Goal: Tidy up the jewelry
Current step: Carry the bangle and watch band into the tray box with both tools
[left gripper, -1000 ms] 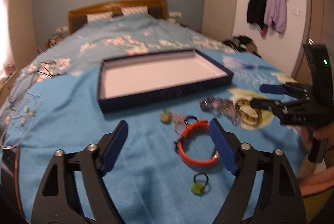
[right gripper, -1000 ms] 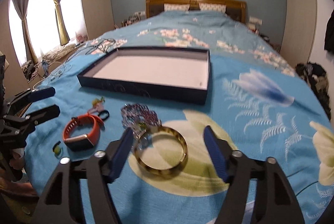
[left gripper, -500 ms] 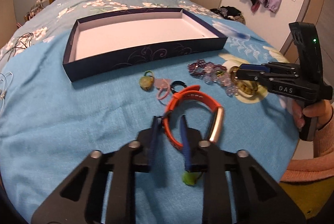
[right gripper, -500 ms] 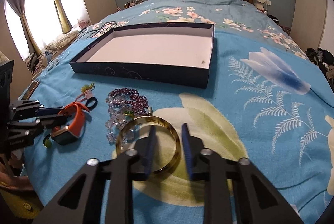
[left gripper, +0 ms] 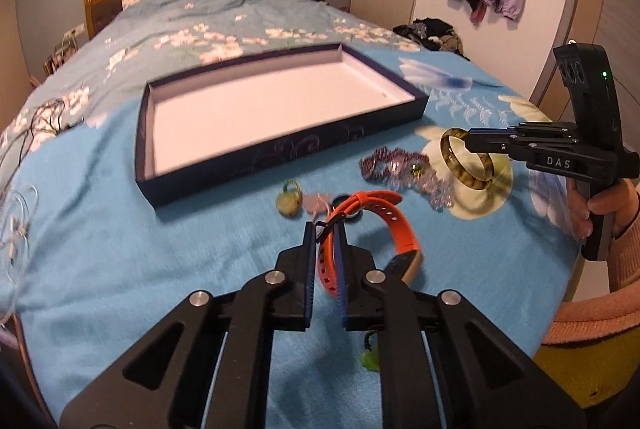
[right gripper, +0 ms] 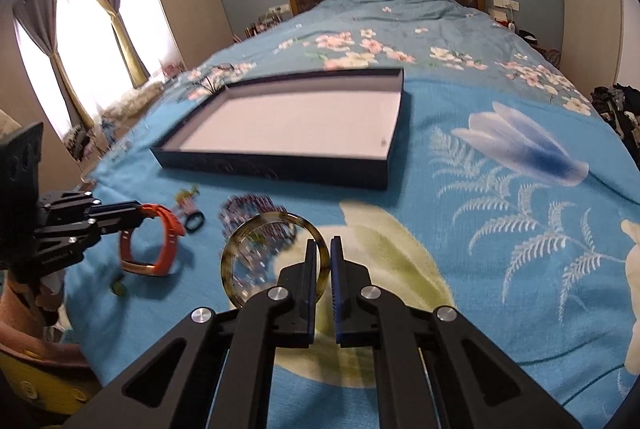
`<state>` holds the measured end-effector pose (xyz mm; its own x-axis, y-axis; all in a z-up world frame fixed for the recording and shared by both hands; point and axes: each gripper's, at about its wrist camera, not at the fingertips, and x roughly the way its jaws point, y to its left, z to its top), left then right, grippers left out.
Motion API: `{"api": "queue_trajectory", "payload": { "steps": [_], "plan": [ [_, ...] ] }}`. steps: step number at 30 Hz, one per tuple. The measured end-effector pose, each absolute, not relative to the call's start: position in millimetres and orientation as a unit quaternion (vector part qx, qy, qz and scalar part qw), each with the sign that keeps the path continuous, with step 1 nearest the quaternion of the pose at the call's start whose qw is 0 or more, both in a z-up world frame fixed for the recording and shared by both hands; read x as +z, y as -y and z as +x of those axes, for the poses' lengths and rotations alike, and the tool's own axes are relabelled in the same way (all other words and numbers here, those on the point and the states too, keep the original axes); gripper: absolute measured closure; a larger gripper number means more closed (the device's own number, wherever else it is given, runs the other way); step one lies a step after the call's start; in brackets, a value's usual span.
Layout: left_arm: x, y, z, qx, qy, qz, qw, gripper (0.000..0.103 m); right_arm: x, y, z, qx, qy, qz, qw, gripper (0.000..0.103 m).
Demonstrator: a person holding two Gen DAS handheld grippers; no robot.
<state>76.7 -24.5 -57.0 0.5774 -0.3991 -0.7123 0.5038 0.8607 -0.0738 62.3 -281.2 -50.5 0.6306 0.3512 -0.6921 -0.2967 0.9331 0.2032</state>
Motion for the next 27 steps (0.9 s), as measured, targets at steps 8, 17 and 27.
{"api": "queue_trajectory", "payload": {
  "steps": [8, 17, 27],
  "plan": [
    [-27.1, 20.2, 91.6, -0.253, -0.347, 0.083, 0.899, 0.093, -24.7, 272.2, 86.1, 0.197, -0.355, 0.04, 0.913, 0.098],
    [-0.8, 13.7, 146.9, -0.235, -0.325, 0.09, 0.912, 0.102, -15.5, 255.5, 159.4, 0.192, -0.349, 0.048, 0.916, 0.098],
    [-43.0, -2.4, 144.7, -0.275, -0.389, 0.056, 0.878, 0.083, -28.4, 246.7, 167.8, 0.205, -0.363, 0.041, 0.908, 0.098]
  ]
}}
